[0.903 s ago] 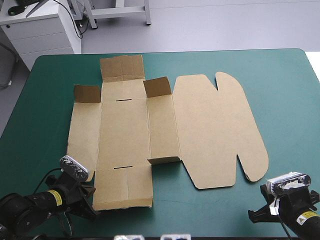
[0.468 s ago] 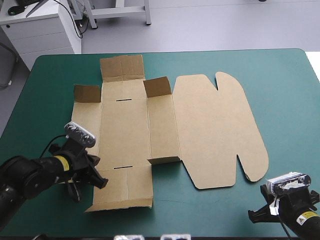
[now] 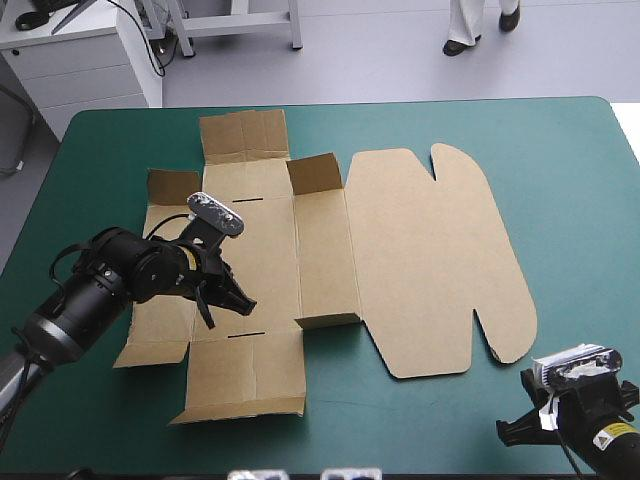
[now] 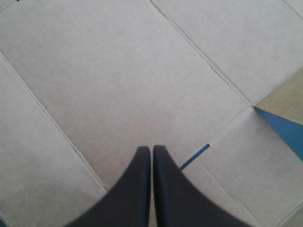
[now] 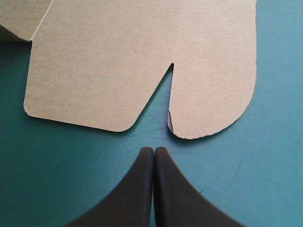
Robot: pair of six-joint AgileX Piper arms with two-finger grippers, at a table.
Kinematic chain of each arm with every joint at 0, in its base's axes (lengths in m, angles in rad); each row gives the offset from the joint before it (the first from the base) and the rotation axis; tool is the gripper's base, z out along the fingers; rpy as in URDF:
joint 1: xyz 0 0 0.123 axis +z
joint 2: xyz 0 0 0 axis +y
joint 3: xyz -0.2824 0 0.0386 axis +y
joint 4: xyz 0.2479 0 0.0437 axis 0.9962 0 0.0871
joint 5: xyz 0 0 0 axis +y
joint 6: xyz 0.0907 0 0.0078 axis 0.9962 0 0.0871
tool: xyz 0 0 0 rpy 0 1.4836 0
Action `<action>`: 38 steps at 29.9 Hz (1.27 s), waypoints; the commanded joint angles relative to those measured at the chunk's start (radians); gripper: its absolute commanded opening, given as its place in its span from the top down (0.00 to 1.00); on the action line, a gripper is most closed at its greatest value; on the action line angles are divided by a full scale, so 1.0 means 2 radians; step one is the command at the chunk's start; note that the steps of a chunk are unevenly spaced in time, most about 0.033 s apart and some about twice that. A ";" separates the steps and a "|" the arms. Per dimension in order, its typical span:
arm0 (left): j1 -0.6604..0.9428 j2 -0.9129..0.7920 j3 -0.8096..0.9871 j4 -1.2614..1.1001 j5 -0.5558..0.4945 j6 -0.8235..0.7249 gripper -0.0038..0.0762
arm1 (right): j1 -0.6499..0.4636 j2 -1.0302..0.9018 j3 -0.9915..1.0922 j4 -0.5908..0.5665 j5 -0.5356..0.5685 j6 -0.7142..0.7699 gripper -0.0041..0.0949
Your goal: Fold the box
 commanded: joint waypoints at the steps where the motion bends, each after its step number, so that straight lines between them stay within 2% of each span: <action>1: 0.030 -0.008 -0.019 -0.038 -0.019 0.027 0.93 | 0.000 0.004 -0.012 0.009 -0.030 -0.003 0.98; 5: 0.117 -0.008 -0.019 -0.138 -0.001 0.112 0.93 | 0.000 0.004 -0.012 0.009 -0.030 -0.003 0.98; 9: 0.215 -0.008 -0.019 -0.210 0.044 0.188 0.93 | 0.000 0.004 -0.012 0.009 -0.030 -0.003 0.98; 14: 0.320 -0.008 -0.019 -0.243 0.098 0.229 0.93 | 0.000 0.004 -0.012 0.009 -0.030 -0.003 0.98; 19: 0.403 -0.008 -0.019 -0.299 0.106 0.261 0.93 | 0.000 0.004 -0.012 0.009 -0.030 -0.003 0.98; 28: 0.525 -0.008 -0.019 -0.315 0.128 0.262 0.93 | 0.000 0.004 -0.012 0.009 -0.030 -0.003 0.98; 34: 0.537 -0.008 -0.019 -0.307 0.125 0.256 0.93 | 0.000 0.004 -0.012 0.009 -0.030 -0.003 0.98; 36: 0.537 -0.006 -0.019 -0.300 0.120 0.252 0.90 | 0.000 0.004 -0.012 0.009 -0.030 -0.003 0.98; 38: 0.537 -0.001 -0.019 -0.287 0.118 0.245 0.82 | 0.000 0.004 -0.012 0.009 -0.030 -0.003 0.98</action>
